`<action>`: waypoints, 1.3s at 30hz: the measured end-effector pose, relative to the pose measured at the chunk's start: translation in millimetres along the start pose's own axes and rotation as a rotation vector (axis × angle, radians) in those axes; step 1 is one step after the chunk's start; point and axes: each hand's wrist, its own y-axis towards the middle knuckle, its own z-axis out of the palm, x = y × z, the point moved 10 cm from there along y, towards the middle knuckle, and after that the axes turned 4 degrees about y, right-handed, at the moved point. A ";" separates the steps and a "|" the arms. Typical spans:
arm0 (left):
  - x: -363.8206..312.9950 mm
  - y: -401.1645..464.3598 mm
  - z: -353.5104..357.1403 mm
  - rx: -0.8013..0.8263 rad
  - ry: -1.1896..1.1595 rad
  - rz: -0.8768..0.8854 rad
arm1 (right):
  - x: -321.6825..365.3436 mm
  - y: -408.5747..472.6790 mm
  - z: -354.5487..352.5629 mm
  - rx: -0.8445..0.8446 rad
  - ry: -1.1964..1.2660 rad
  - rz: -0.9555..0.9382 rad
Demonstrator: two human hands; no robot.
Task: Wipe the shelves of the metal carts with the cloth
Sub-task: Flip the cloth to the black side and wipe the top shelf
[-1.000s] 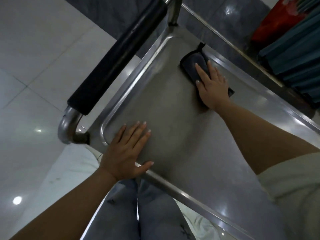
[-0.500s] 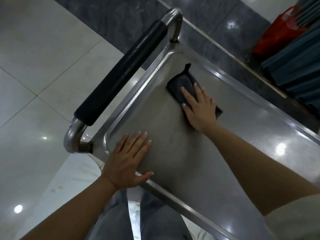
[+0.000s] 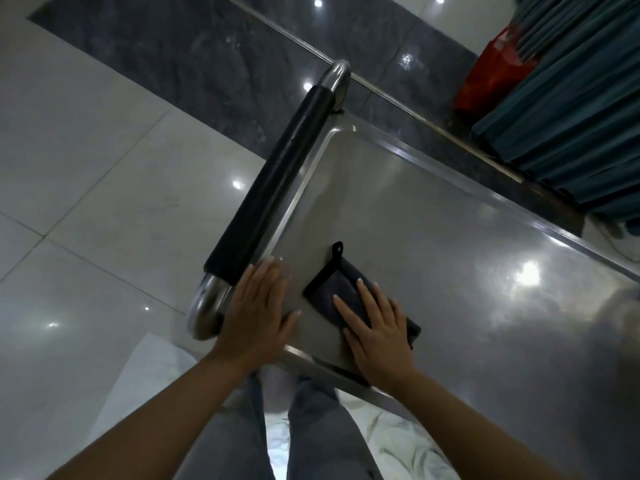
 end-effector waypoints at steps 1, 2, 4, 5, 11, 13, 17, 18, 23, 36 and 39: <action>6.7 0.4 3.1 0.032 0.020 -0.029 | 0.4 6.6 -0.1 0.030 -0.005 -0.012; 9.7 -0.4 6.5 0.061 0.037 -0.035 | 1.5 14.7 -1.0 0.054 -0.012 -0.036; 10.0 -1.4 12.3 0.095 0.055 -0.025 | 3.7 38.9 -5.5 0.081 -0.035 -0.085; 10.1 -1.2 14.3 0.099 0.062 -0.027 | 3.5 54.0 -9.0 0.081 -0.036 -0.096; 15.2 -3.8 20.9 0.128 0.129 -0.052 | -15.9 162.4 -42.1 -0.015 0.014 0.051; 13.6 -3.2 22.3 0.109 0.137 -0.042 | -26.8 194.7 -54.3 -0.042 0.066 0.133; 12.8 -4.1 25.9 0.075 0.133 -0.031 | -43.0 243.9 -73.3 -0.067 0.114 0.231; 12.5 -3.7 25.5 0.061 0.125 -0.028 | -46.2 251.5 -76.4 -0.063 0.109 0.238; 9.5 -2.4 18.6 0.011 0.113 -0.011 | -50.2 263.9 -80.8 -0.066 0.040 0.165; 1.7 -3.6 13.9 0.076 0.082 0.055 | 5.9 107.7 -18.7 -0.065 -0.002 0.042; -0.1 -3.5 15.1 0.142 0.083 0.062 | 13.1 46.3 -1.6 -0.090 0.014 0.012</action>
